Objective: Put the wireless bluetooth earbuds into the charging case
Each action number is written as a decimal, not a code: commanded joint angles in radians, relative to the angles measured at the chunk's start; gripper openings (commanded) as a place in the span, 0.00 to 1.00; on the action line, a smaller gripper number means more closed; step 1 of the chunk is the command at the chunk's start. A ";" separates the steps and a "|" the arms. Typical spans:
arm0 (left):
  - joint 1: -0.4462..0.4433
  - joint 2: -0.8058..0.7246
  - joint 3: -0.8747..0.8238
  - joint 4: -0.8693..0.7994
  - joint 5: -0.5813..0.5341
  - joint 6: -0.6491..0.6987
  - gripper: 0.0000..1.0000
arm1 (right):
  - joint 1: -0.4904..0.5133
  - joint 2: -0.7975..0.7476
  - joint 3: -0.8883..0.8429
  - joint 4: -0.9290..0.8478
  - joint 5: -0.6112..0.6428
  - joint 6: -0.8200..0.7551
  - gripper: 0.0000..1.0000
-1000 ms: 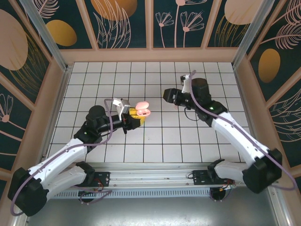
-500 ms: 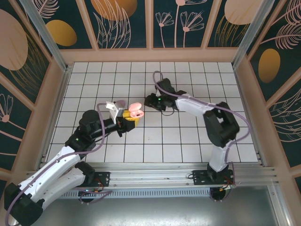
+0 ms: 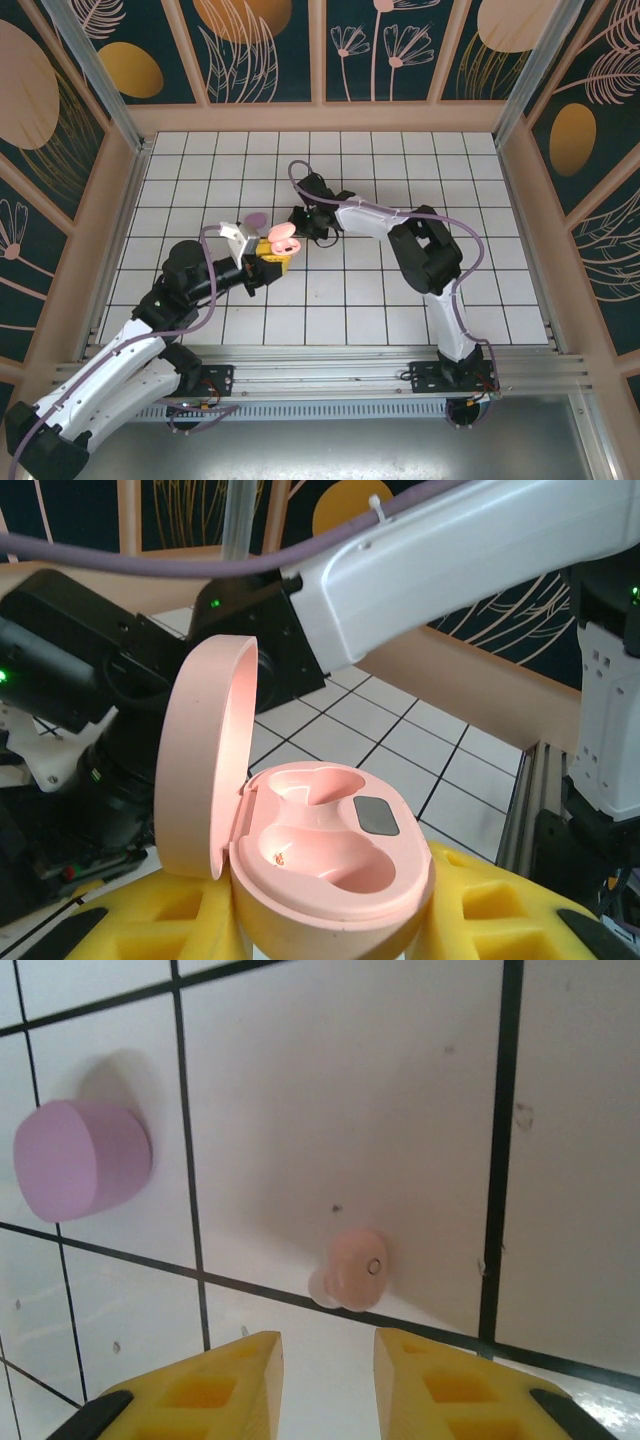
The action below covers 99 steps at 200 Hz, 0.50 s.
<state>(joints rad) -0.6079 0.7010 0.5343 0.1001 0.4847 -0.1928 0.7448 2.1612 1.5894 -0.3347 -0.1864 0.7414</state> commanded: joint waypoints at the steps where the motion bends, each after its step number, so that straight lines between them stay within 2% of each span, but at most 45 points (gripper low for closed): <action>1: 0.003 -0.005 -0.012 0.013 -0.007 0.019 0.22 | 0.013 0.026 0.054 -0.068 0.068 -0.005 0.30; 99: 0.002 0.004 -0.007 -0.004 -0.006 0.046 0.22 | 0.019 0.107 0.151 -0.144 0.108 -0.020 0.26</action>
<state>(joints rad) -0.6079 0.7074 0.5270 0.0994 0.4847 -0.1680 0.7528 2.2475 1.7054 -0.4297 -0.1020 0.7383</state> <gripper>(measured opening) 0.327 0.266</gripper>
